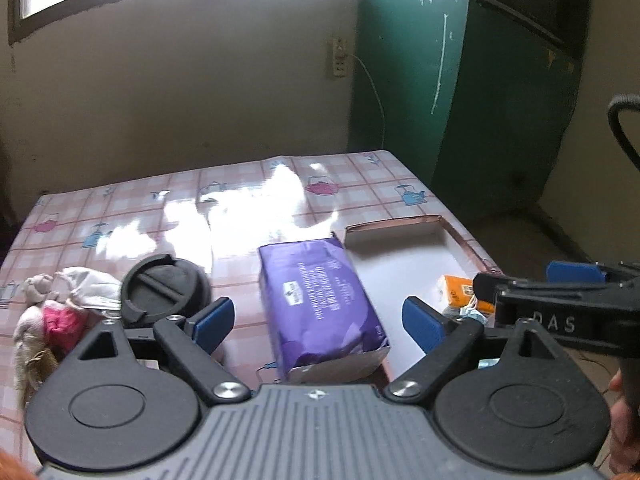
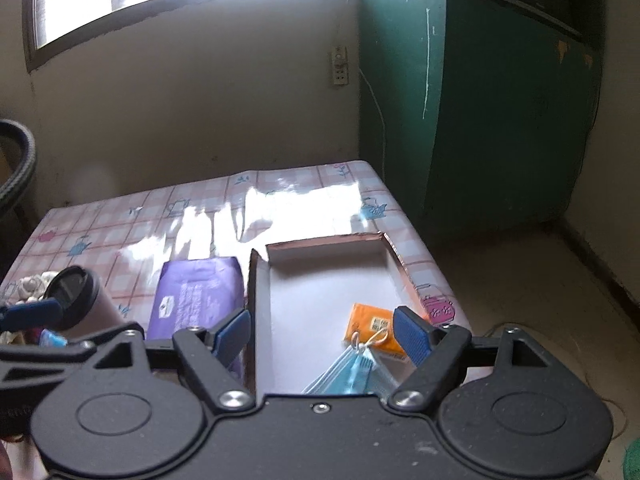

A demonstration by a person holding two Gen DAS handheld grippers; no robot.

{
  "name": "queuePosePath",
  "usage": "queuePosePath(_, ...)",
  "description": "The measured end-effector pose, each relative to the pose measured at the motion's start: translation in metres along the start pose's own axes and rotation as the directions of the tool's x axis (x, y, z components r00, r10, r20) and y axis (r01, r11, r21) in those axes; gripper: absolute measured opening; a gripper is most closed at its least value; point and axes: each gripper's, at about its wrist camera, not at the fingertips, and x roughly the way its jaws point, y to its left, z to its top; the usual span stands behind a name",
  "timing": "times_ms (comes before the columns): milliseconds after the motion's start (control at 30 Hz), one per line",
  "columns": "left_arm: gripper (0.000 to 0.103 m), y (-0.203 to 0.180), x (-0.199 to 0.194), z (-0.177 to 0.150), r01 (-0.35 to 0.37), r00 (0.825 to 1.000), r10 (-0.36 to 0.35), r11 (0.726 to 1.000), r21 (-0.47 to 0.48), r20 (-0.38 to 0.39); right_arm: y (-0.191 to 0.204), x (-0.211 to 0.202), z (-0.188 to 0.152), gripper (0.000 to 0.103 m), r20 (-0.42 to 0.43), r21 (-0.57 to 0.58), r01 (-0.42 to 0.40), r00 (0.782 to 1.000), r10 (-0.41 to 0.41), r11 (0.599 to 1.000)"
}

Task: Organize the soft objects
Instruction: 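Lower both items into the cardboard box and open both tools, then move both tools back over the pile of soft items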

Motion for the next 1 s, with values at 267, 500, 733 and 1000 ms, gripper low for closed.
queuePosePath(267, 0.094, 0.022, -0.017, -0.01, -0.037, 0.999, 0.037, 0.999, -0.016, 0.008, 0.023, -0.01, -0.011, 0.092, -0.004, 0.013, -0.041, 0.999, 0.041, 0.999)
queuePosePath(500, 0.094, 0.046, -0.027, -0.017, -0.08, 0.997, 0.081, 0.996, -0.03, 0.013, 0.052, -0.013, -0.019, 0.092, -0.01, -0.012, -0.055, 0.998, 0.055, 0.998)
queuePosePath(733, 0.094, 0.067, -0.035, -0.023, -0.113, 0.993, 0.114, 0.992, -0.056, 0.015, 0.076, -0.013, -0.024, 0.092, -0.022, -0.04, -0.075, 0.997, 0.074, 0.996)
queuePosePath(1000, 0.094, 0.086, -0.042, -0.029, -0.142, 0.99, 0.143, 0.987, -0.08, 0.013, 0.1, -0.011, -0.03, 0.092, -0.04, -0.064, -0.092, 0.995, 0.09, 0.994)
